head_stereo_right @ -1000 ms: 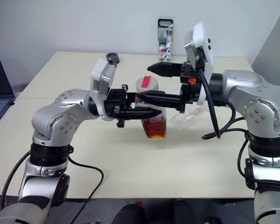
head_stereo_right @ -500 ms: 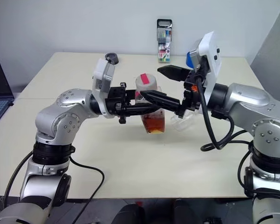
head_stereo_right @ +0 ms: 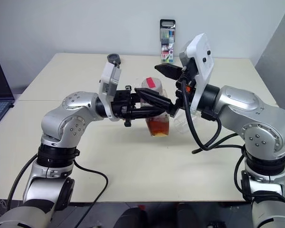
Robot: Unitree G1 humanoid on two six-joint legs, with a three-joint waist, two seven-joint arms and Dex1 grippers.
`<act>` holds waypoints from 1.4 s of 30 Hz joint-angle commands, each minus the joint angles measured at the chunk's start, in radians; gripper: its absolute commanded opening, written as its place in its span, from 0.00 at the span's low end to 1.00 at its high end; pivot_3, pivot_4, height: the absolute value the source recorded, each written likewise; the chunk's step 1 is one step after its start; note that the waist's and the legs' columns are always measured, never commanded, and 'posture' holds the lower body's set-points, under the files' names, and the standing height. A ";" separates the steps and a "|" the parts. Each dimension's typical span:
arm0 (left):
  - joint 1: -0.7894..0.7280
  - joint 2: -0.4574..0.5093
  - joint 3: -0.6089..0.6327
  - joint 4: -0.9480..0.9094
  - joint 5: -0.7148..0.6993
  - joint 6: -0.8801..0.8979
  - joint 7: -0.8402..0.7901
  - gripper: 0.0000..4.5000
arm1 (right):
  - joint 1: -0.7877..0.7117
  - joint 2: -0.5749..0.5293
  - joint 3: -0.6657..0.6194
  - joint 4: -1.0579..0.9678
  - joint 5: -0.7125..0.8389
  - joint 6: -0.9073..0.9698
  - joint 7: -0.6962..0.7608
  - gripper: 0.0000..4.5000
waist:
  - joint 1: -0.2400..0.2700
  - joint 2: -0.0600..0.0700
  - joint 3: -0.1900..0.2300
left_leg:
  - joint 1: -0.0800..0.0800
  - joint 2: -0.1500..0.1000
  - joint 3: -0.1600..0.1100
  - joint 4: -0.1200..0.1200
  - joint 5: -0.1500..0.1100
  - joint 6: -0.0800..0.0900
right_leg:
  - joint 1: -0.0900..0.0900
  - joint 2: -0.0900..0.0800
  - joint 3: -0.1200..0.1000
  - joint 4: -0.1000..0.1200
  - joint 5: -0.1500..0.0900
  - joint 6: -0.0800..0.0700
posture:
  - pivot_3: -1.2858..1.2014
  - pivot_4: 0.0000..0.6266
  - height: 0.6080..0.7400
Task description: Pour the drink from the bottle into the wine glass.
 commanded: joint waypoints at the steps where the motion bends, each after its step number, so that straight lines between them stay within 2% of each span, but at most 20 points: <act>1: -0.028 0.006 0.019 -0.019 -0.005 -0.019 -0.007 0.40 | 0.009 -0.018 -0.057 -0.012 0.023 -0.010 0.004 1.00 | 0.000 0.000 0.000 | 0.000 0.000 0.000 0.000 0.000 0.000 | 0.000 0.000 0.000 0.000 0.000 0.000 | 0.52 0.24 1.00; 10: -0.042 0.004 0.016 0.014 0.008 -0.035 -0.026 0.40 | 0.029 -0.069 -0.101 -0.035 0.100 0.017 -0.008 1.00 | 0.000 0.000 0.000 | 0.000 0.000 0.000 0.000 0.000 0.000 | 0.000 0.000 0.000 0.000 0.000 0.000 | 0.52 0.24 1.00; 19: -0.046 -0.003 0.012 0.025 0.013 -0.043 -0.032 0.40 | 0.018 -0.066 -0.100 -0.047 0.227 0.037 -0.040 1.00 | 0.000 0.000 0.000 | 0.000 0.000 0.000 0.000 0.000 0.000 | 0.000 0.000 0.000 0.000 0.000 0.000 | 0.52 0.24 1.00; 31: -0.032 0.008 0.017 -0.007 0.008 -0.030 -0.029 0.40 | 0.004 -0.015 -0.026 0.017 0.084 -0.046 -0.021 1.00 | 0.000 0.000 0.000 | 0.000 0.000 0.000 0.000 0.000 0.000 | 0.000 0.000 0.000 0.000 0.000 0.000 | 0.52 0.24 1.00; 42: -0.028 0.009 0.015 -0.003 0.010 -0.039 -0.028 0.40 | 0.047 -0.066 -0.080 -0.019 0.133 -0.012 -0.017 1.00 | 0.000 0.000 0.000 | 0.000 0.000 0.000 0.000 0.000 0.000 | 0.000 0.000 0.000 0.000 0.000 0.000 | 0.52 0.24 1.00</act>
